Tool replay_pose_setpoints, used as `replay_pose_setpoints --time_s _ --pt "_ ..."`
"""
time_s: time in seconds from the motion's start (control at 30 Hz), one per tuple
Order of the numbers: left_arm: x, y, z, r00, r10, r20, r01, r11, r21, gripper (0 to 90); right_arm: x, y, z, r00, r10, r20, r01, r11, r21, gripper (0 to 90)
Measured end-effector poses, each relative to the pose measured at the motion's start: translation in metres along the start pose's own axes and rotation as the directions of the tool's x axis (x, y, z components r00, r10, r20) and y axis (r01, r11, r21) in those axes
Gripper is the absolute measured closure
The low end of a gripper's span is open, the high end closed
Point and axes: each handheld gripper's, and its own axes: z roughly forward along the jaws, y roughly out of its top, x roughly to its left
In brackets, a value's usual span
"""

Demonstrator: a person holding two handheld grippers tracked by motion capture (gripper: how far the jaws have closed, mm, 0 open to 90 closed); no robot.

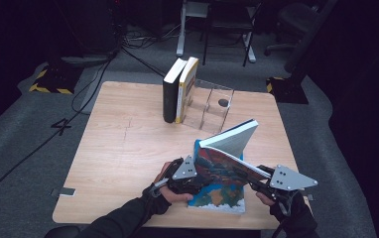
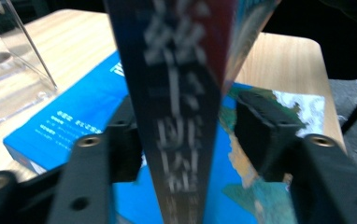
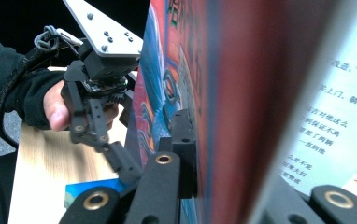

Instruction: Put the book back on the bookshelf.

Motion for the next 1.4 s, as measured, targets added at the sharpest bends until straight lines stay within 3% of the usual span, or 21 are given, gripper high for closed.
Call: replay_pose_setpoints --time_s 0.1,0.17,0.27,0.33,0.43,0.53,0.7,0.87,0.9,1.03,1.2,1.4 --pt "0.001 0.000 -0.001 1.0000 0.001 0.003 -0.001 1.0000 -0.001 61.1 -0.005 -0.004 -0.006 0.9994 0.018 0.030 -0.018 0.9998 -0.003 77.7" --pt "0.002 0.000 -0.002 0.9999 0.010 0.004 -0.010 0.9999 0.004 65.3 -0.009 -0.008 -0.011 0.9962 0.031 0.081 -0.031 0.9995 0.000 71.9" --pt "0.003 -0.001 -0.004 0.9998 0.018 0.012 -0.018 0.9998 0.007 71.4 -0.016 -0.016 -0.016 0.9824 0.076 0.171 -0.077 0.9970 0.001 61.7" --pt "0.002 -0.001 -0.004 0.9994 0.032 0.014 -0.033 0.9994 0.010 72.7 -0.020 -0.023 -0.016 0.9687 0.092 0.231 -0.097 0.9952 0.012 55.2" --pt "0.000 0.000 -0.004 0.9986 0.045 0.027 -0.045 0.9989 0.011 73.4 -0.029 -0.032 -0.013 0.9544 0.144 0.261 -0.155 0.9876 0.022 42.8" --pt "-0.001 0.000 -0.006 0.9975 0.062 0.034 -0.062 0.9979 0.017 73.5 -0.035 -0.037 -0.008 0.9519 0.199 0.233 -0.208 0.9781 0.015 32.9" --pt "0.002 -0.002 -0.017 0.9946 0.069 0.078 -0.072 0.9966 0.040 73.3 -0.037 -0.044 0.007 0.9590 0.246 0.141 -0.254 0.9665 0.040 27.9" --pt "0.005 -0.004 -0.024 0.9910 0.084 0.104 -0.090 0.9944 0.055 72.6 -0.026 -0.041 0.026 0.9757 0.213 0.050 -0.217 0.9716 0.094 30.9" --pt "0.005 -0.003 -0.024 0.9897 0.102 0.100 -0.108 0.9926 0.056 72.3 -0.023 -0.041 0.029 0.9784 0.203 0.039 -0.206 0.9732 0.102 30.0" --pt "0.003 0.000 -0.026 0.9914 0.101 0.084 -0.103 0.9945 0.019 67.7 -0.019 -0.040 0.030 0.9779 0.203 0.052 -0.207 0.9724 0.107 34.5" --pt "-0.001 0.021 -0.033 0.9921 0.109 0.063 -0.105 0.9929 -0.055 66.8 -0.016 -0.040 0.027 0.9782 0.195 0.071 -0.201 0.9744 0.100 37.5" --pt "-0.001 0.033 -0.035 0.9958 0.085 0.035 -0.081 0.9922 -0.095 65.0 -0.014 -0.040 0.026 0.9782 0.191 0.082 -0.198 0.9759 0.092 38.7"
